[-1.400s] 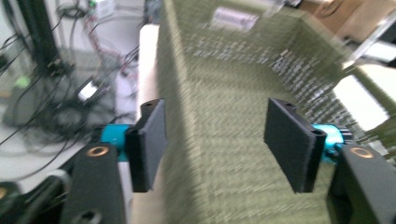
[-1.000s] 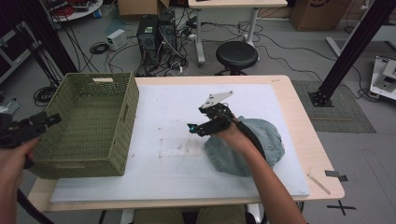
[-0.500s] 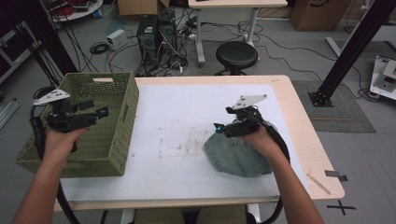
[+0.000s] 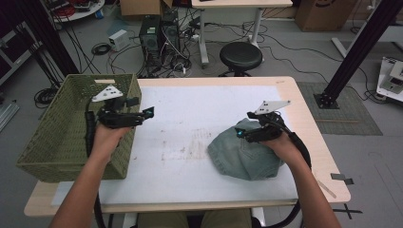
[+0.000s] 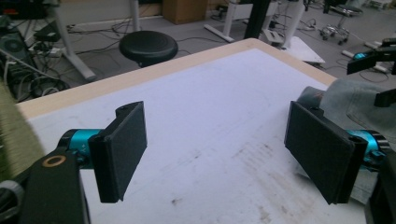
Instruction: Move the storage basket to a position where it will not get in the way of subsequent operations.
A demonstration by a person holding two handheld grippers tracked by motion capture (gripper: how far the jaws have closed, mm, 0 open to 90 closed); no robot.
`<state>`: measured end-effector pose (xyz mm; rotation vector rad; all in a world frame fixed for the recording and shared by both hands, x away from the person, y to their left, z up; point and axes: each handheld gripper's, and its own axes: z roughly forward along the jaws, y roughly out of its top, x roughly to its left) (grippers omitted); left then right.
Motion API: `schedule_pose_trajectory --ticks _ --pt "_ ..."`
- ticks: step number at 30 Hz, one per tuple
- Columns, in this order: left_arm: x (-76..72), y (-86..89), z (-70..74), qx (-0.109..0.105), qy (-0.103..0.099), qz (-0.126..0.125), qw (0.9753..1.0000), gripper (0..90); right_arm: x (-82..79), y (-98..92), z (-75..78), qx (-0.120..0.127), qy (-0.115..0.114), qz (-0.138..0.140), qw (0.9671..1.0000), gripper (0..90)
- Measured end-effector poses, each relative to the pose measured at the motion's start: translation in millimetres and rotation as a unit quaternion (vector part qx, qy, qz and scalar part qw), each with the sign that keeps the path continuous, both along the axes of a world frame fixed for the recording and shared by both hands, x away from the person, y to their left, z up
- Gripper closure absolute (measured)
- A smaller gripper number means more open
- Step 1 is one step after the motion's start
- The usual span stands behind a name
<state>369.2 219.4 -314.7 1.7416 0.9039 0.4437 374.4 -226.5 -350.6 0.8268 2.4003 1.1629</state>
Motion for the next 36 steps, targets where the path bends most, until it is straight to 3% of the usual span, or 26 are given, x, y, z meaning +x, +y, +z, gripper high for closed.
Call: schedule_pose_trajectory --ticks 8,15,20,25,36 --pt "6.8 -41.8 -13.0 0.006 -0.002 -0.048 0.9988 21.4 -2.9 -13.0 -1.3 0.014 0.001 -0.004 0.9999 21.9" --pt "8.5 -64.0 -29.5 0.017 -0.01 -0.08 0.9966 21.6 -7.1 -29.4 -3.1 0.021 -0.004 -0.022 0.9995 21.9" --pt "10.2 -68.5 -44.0 0.019 -0.006 -0.08 0.9966 21.9 -8.7 -39.4 -4.2 0.02 -0.003 -0.031 0.9993 22.0" --pt "11.9 -74.1 -55.3 0.026 -0.015 -0.091 0.9954 21.9 -7.0 -43.6 -7.0 0.017 0.003 -0.037 0.9992 21.9" --pt "12.4 -71.8 -65.6 0.026 0.003 -0.084 0.9961 21.9 -7.6 -40.2 -11.6 0.023 0.01 -0.032 0.9992 22.0"
